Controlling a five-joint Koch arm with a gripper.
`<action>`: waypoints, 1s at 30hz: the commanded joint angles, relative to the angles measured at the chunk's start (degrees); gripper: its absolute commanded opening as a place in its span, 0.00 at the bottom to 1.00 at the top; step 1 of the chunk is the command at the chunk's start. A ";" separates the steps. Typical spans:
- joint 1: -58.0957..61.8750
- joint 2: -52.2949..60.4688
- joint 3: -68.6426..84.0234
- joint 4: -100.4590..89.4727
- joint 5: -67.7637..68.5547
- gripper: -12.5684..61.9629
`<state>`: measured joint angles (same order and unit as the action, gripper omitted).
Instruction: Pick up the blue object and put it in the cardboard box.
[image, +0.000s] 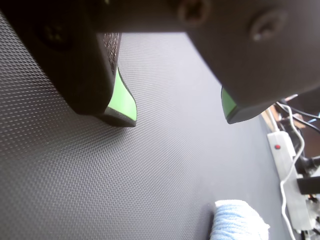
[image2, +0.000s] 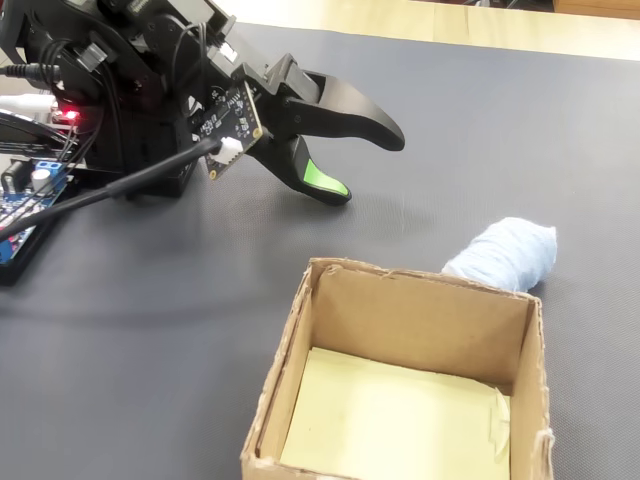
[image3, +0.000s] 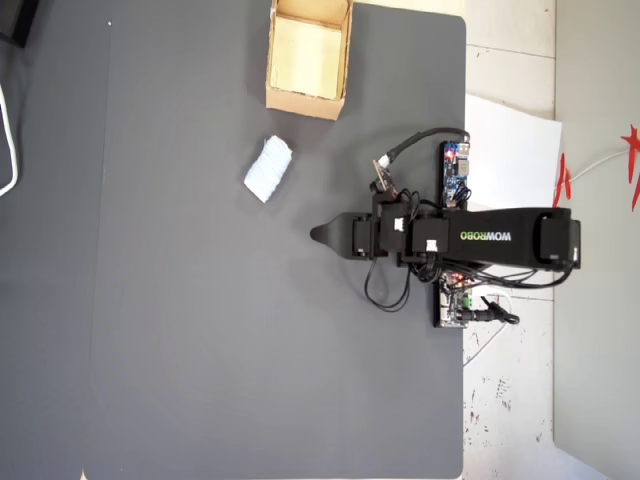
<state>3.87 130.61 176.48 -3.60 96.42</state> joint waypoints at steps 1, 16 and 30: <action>0.00 5.01 2.20 5.45 1.14 0.63; 0.53 4.75 -4.31 -5.80 -12.57 0.62; 4.57 -6.68 -28.56 9.84 -21.71 0.62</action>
<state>8.00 125.24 153.54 5.71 74.88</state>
